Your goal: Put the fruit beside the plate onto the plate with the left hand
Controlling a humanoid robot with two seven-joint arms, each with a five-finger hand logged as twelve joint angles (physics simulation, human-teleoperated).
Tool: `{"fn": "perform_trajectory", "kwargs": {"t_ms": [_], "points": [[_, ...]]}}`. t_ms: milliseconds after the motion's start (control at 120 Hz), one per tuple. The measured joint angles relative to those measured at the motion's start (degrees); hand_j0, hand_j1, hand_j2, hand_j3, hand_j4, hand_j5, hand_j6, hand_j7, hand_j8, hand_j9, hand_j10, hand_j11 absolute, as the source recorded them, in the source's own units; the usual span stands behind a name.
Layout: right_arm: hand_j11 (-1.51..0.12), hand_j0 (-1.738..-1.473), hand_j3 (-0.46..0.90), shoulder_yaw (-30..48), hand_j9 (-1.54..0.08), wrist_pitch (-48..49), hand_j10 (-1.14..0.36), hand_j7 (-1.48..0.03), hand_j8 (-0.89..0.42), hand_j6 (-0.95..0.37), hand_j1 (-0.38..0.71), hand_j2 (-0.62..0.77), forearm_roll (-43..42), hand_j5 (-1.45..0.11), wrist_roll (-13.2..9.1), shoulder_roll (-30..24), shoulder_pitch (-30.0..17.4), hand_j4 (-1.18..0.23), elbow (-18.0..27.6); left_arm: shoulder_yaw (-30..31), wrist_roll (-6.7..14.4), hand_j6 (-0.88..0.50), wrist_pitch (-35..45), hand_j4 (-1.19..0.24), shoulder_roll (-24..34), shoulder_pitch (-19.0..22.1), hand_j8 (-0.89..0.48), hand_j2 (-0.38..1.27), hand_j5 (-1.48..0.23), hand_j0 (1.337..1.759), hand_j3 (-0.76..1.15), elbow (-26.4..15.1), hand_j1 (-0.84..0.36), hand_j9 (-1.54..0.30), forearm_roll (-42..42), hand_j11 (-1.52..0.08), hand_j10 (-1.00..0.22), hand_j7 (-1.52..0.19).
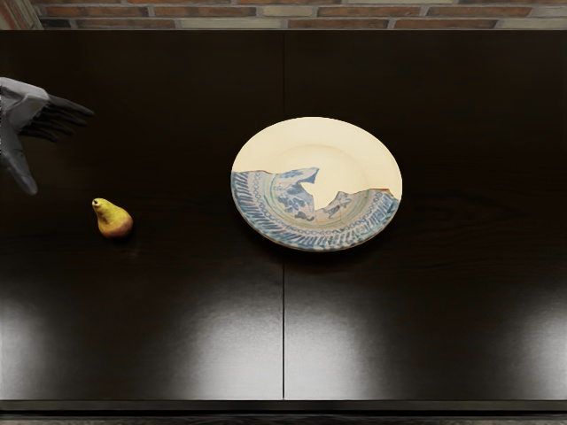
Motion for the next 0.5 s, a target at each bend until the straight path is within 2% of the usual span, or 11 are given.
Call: {"fn": "perform_trajectory", "kwargs": {"t_ms": [500], "points": [[-0.01,-1.658,0.00,-0.24,-0.01,-0.06,-0.01,-0.01,-0.01,-0.01,-0.34,0.00,0.14,-0.01,0.30,0.00,-0.18,-0.01,-0.39,-1.01,0.04,-0.01,0.00,-0.01,1.85,-0.18,-0.01,0.00,-0.01,1.658,0.00,0.02,0.34,-0.01,1.05,-0.01,-0.01,-0.01]]}}
